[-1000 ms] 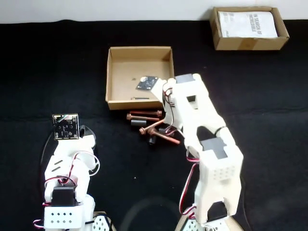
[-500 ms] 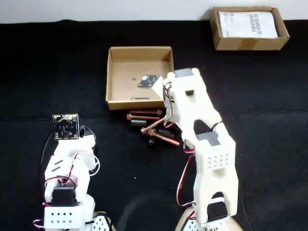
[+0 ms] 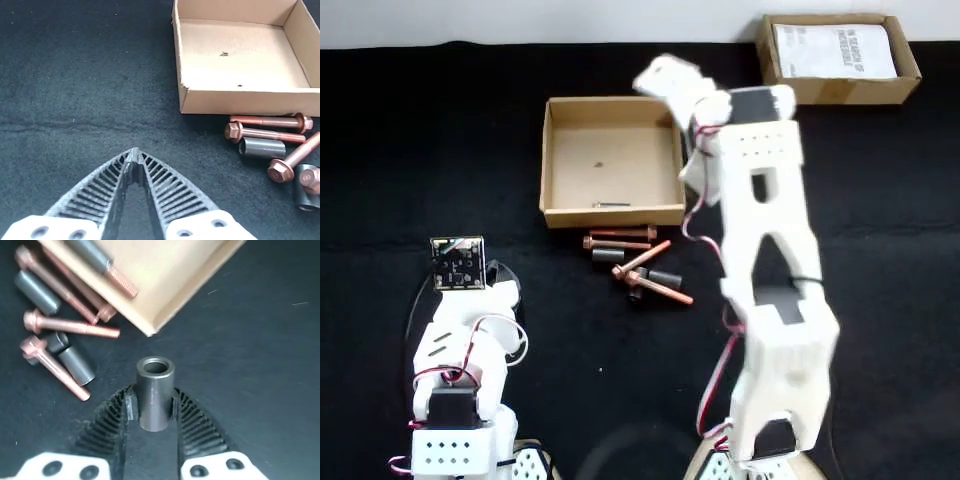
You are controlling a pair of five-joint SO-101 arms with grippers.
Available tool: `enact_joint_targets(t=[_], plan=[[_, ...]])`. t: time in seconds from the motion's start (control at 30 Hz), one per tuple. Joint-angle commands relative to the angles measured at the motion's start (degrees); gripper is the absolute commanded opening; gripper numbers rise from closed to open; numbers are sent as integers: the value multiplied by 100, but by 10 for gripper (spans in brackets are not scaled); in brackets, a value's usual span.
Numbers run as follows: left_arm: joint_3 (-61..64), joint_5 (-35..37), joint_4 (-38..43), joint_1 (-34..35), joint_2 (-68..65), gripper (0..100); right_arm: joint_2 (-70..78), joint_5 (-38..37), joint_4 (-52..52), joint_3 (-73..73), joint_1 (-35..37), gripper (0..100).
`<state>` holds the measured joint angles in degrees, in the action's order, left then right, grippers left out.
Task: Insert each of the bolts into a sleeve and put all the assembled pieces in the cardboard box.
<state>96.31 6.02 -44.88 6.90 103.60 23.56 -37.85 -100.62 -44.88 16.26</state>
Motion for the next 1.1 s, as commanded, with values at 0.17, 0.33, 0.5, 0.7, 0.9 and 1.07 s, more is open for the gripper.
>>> enact_joint_targets(t=[0.17, 0.33, 0.5, 0.7, 0.9, 1.07], plan=[[84, -18, -281, -66, 13, 9, -3679, 387, -57, 2536, -110, 7], [84, -26, -1222, -66, 22, 9, -5393, 527, -48, 4224, -470, 7], [-119, 0, -1662, -31, 22, 9, -6668, 1125, -31, 5675, -1464, 7], [-1895, -237, -2892, -198, -40, 9, -7873, 1240, 13, 7002, -2862, 7], [-4084, -686, -3587, -251, -1921, 9, -8804, 1213, 848, 8286, -4145, 7], [-6536, -501, -4976, -857, -4391, 9, -9473, 1204, 1402, 9349, -4734, 7]])
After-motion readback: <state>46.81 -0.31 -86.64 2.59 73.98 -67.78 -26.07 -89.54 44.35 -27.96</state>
